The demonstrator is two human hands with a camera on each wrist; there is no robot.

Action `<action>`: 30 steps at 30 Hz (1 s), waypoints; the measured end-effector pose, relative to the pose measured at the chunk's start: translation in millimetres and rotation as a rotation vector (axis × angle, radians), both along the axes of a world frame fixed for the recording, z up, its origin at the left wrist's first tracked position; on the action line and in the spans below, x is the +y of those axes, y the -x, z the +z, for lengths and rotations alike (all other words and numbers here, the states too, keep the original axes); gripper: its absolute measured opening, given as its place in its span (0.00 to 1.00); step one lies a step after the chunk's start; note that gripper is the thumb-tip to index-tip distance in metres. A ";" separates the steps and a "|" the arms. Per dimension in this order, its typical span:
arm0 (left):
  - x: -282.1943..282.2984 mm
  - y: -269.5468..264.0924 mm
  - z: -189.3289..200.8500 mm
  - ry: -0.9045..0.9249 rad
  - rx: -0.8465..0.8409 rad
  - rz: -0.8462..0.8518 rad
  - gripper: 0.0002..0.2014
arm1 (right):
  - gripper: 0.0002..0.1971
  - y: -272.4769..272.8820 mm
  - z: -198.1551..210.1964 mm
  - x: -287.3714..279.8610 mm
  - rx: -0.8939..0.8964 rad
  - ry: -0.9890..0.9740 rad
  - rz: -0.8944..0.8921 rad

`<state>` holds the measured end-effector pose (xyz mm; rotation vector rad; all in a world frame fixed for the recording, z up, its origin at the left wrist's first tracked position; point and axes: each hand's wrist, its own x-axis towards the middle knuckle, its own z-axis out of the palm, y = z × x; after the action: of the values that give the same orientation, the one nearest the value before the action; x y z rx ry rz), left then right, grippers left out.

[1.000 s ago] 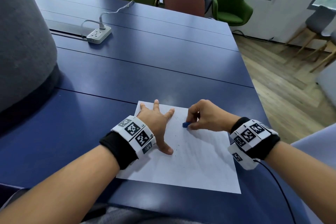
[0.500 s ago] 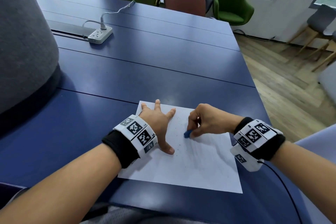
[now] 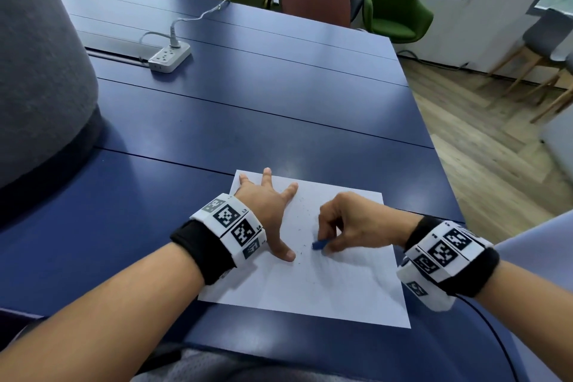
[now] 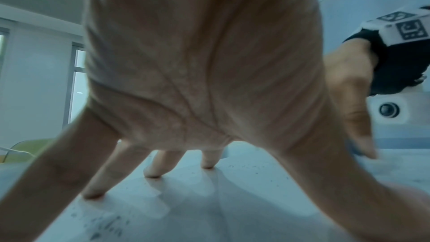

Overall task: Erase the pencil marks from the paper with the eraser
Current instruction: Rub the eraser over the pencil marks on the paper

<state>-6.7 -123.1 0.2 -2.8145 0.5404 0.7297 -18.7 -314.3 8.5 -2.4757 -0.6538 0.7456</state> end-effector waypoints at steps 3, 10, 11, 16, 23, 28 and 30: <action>-0.8 -0.1 0.5 0.001 0.005 0.000 0.67 | 0.04 -2.1 2.9 3.9 0.038 0.045 0.045; -1.3 0.5 0.6 -0.005 0.002 -0.005 0.67 | 0.05 -2.2 1.1 6.0 0.049 0.012 0.072; -1.2 0.8 0.9 -0.006 0.002 -0.004 0.67 | 0.04 -0.3 3.6 6.9 0.100 0.045 0.107; -0.4 -0.5 -1.3 -0.002 -0.008 -0.004 0.67 | 0.06 -5.4 -1.7 4.4 -0.064 -0.014 -0.050; -0.5 -2.9 -3.0 0.001 0.016 0.021 0.69 | 0.08 4.5 2.2 2.8 0.063 0.030 0.033; -0.5 -2.4 -0.7 -0.004 0.020 0.015 0.68 | 0.07 18.6 0.4 6.5 0.042 -0.045 0.062; -0.5 -2.4 -1.1 -0.004 0.021 0.018 0.68 | 0.03 22.4 3.6 10.0 0.085 0.012 0.144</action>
<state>-4.3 -123.6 -0.9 -2.8146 0.5176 0.7636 -41.1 -304.2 12.1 -2.4114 -0.8040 0.9061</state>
